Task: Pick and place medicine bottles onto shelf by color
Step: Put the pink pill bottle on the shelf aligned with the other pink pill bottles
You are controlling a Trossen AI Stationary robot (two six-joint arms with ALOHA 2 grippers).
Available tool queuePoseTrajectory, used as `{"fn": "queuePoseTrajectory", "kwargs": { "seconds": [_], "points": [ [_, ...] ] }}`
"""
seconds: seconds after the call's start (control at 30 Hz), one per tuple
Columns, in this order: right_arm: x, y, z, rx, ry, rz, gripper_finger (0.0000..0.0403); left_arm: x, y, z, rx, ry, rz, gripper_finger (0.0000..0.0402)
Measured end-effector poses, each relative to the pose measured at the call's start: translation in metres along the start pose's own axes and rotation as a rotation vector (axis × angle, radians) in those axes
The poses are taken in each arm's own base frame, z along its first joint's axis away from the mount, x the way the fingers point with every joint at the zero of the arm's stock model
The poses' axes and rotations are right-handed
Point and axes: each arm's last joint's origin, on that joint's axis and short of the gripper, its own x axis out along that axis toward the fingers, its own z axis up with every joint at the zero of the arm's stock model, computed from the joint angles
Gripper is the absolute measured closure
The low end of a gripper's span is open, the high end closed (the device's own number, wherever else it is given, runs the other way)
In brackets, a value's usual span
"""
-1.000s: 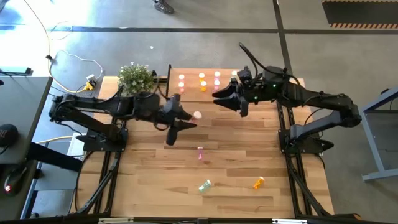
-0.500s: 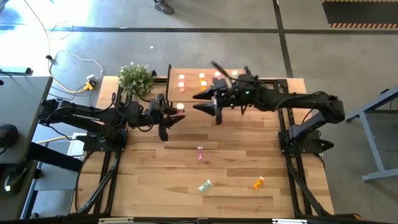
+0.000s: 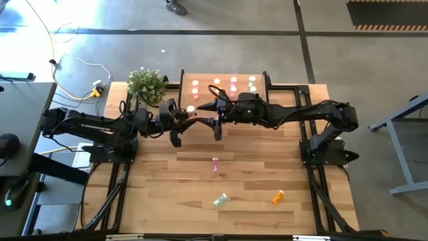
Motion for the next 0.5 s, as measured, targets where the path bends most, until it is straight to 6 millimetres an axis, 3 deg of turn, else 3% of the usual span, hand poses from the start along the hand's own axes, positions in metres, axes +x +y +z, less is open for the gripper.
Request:
{"fn": "queuePoseTrajectory", "kwargs": {
  "seconds": [0.5],
  "points": [
    [0.009, 0.0, -0.003, 0.06, -0.056, -0.001, 0.0201, 0.009, 0.0, -0.012, 0.007, 0.037, 0.0, 0.0305]
  ]
}}
